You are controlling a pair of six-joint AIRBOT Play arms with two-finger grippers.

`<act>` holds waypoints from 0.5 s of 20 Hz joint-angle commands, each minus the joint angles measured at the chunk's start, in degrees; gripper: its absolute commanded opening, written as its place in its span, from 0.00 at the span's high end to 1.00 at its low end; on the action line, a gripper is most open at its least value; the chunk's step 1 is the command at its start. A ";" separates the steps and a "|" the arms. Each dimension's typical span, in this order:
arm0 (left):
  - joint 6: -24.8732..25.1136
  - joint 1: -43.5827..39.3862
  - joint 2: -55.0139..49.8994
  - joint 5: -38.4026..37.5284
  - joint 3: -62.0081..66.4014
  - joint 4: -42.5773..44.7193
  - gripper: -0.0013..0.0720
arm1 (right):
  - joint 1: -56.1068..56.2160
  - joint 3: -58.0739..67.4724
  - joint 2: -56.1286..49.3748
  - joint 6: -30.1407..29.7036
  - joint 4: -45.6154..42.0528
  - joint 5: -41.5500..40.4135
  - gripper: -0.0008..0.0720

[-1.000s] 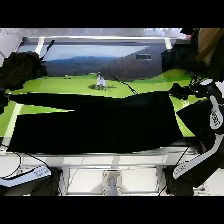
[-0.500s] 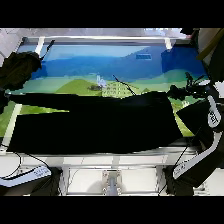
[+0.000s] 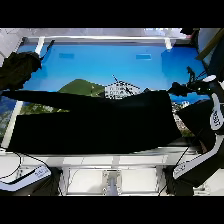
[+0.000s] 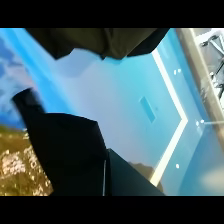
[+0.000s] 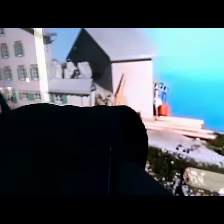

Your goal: Fold the clothes and pants, and hang the long-sleeved shirts on hangers.

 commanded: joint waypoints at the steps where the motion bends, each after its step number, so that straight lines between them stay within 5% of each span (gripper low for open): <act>1: 0.02 0.46 2.95 -0.17 2.12 0.17 0.98 | 0.00 2.08 4.48 -0.20 -1.03 1.81 0.95; 4: -3.28 0.37 2.93 -6.40 6.45 5.05 0.98 | 0.00 3.93 7.87 0.24 -2.34 4.70 0.95; 8: -19.78 -1.79 2.43 -14.86 14.88 39.69 0.98 | 0.00 4.02 10.97 1.97 -5.05 6.38 0.95; 10: -20.81 -3.26 1.01 -17.97 17.35 47.32 0.98 | 0.07 3.58 10.67 3.08 -5.20 6.69 0.95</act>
